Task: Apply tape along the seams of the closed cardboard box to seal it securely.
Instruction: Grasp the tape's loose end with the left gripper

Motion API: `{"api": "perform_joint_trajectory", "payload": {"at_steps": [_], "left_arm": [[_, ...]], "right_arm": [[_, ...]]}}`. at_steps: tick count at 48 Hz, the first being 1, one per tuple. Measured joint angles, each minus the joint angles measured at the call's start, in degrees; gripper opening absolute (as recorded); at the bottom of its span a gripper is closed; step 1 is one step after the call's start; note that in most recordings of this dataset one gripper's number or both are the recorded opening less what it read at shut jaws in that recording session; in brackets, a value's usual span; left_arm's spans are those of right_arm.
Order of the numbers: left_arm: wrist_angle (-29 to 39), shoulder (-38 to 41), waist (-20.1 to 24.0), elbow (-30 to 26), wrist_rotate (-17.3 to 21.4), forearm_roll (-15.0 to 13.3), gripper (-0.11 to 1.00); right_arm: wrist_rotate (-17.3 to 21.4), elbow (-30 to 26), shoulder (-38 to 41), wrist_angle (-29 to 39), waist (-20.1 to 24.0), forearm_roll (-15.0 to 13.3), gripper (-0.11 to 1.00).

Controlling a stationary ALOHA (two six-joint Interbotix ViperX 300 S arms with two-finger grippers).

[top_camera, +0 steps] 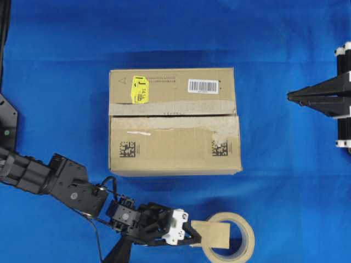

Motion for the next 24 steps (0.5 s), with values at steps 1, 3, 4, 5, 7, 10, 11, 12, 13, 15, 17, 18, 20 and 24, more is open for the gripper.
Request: {"api": "perform_joint_trajectory", "payload": {"at_steps": [1,3,4,5,7,10,11,12,13,15,17,18,20,24], "left_arm": [[0.2,0.2,0.0,-0.4,0.3,0.0,0.62],[0.7,0.4,0.0,-0.9,0.8,0.0,0.62],[1.0,0.4,0.0,-1.1,1.0,0.0,0.62],[1.1,0.5,0.0,-1.2,1.0,0.0,0.62],[1.3,0.6,0.1,-1.3,1.1,0.0,0.61],[1.7,0.6,0.2,-1.3,1.0,0.0,0.59],[1.8,0.6,0.3,-1.3,1.1,0.0,0.58],[2.0,0.6,0.4,-1.3,1.1,0.0,0.57],[2.2,0.6,0.4,-1.3,1.0,0.0,0.56],[2.9,0.6,0.4,-1.3,0.8,-0.1,0.51],[3.3,0.6,0.6,-1.3,0.6,-0.1,0.45],[3.6,0.6,0.6,-1.3,0.5,-0.1,0.42],[4.1,0.6,0.6,-1.3,0.2,-0.2,0.36],[5.1,0.6,0.6,-1.3,0.0,-0.2,0.23]], "right_arm": [[0.0,0.0,0.1,0.0,0.0,-0.1,0.01],[-0.1,0.0,0.0,0.0,0.0,0.0,0.01],[-0.1,0.0,0.1,0.0,0.0,0.0,0.01],[-0.1,0.0,0.1,0.0,0.0,-0.1,0.01],[-0.1,0.0,0.0,0.0,0.0,-0.1,0.01],[-0.1,0.0,0.1,0.0,-0.1,-0.1,0.01],[-0.1,0.1,0.0,0.0,0.0,0.0,0.01],[-0.1,0.0,0.0,0.0,0.0,-0.1,0.01],[-0.1,0.0,0.0,0.0,0.0,-0.1,0.01],[-0.1,0.0,0.1,0.0,0.0,0.0,0.01],[-0.1,0.0,0.1,0.1,0.0,0.0,0.01],[-0.1,0.0,0.2,0.1,0.0,0.0,0.01],[-0.1,0.0,0.3,0.1,0.0,-0.1,0.01],[-0.1,0.1,0.5,0.1,0.0,0.0,0.01]]}}
